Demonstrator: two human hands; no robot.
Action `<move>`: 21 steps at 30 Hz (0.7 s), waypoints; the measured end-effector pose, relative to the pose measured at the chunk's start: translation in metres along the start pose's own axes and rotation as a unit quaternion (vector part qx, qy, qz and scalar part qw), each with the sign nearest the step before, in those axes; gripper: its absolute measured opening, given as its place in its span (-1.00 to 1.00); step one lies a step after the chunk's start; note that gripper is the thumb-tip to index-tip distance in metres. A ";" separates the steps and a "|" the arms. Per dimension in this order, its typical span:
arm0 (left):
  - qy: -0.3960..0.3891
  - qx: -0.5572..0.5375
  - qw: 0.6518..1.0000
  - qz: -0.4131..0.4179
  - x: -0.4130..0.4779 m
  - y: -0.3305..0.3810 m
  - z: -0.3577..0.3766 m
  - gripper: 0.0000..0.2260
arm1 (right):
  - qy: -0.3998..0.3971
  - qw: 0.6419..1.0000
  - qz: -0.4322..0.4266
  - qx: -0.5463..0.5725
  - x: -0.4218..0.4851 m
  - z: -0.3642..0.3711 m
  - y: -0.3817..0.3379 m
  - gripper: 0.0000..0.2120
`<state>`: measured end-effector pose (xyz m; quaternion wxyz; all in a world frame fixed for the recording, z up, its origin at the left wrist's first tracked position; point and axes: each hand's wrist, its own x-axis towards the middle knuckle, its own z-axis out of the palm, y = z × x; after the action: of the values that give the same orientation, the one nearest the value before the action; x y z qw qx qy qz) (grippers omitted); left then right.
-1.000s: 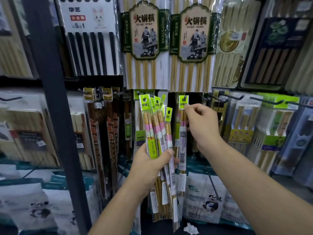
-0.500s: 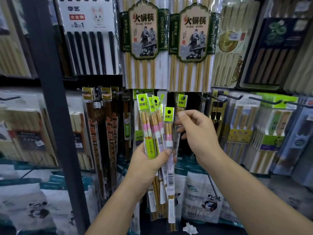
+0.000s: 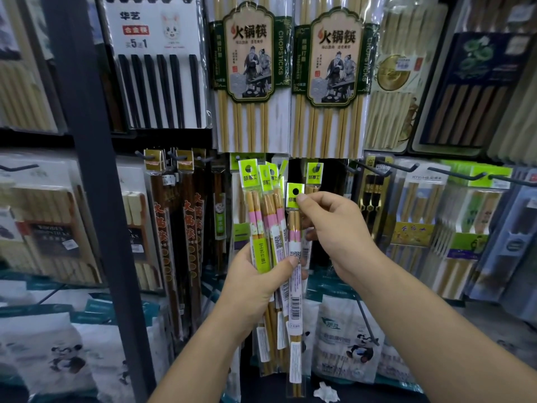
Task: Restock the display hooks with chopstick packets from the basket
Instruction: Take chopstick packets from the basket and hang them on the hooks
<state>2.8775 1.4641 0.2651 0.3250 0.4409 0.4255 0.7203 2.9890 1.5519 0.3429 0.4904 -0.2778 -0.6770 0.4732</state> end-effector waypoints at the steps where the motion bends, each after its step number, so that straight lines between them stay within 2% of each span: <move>1: 0.001 0.000 1.000 0.001 0.000 0.000 0.000 -0.81 | 0.001 1.000 -0.003 -0.006 0.000 0.000 0.000 -0.80; 9: 0.031 -0.004 0.999 -0.011 0.004 -0.004 -0.006 -0.87 | 0.095 0.994 -0.059 0.008 0.014 -0.008 -0.015 -0.79; 13: 0.026 -0.016 0.999 -0.018 0.003 -0.004 -0.007 -0.83 | 0.105 0.993 -0.059 -0.003 0.021 -0.009 -0.017 -0.75; 21: 0.029 -0.041 0.998 -0.023 0.002 -0.003 -0.004 -0.89 | 0.124 0.991 -0.042 -0.025 0.030 -0.008 -0.006 -0.70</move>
<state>2.8730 1.4652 0.2623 0.3465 0.3965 0.4149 0.7420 2.9859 1.5780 0.3610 0.5829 -0.3179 -0.6336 0.3971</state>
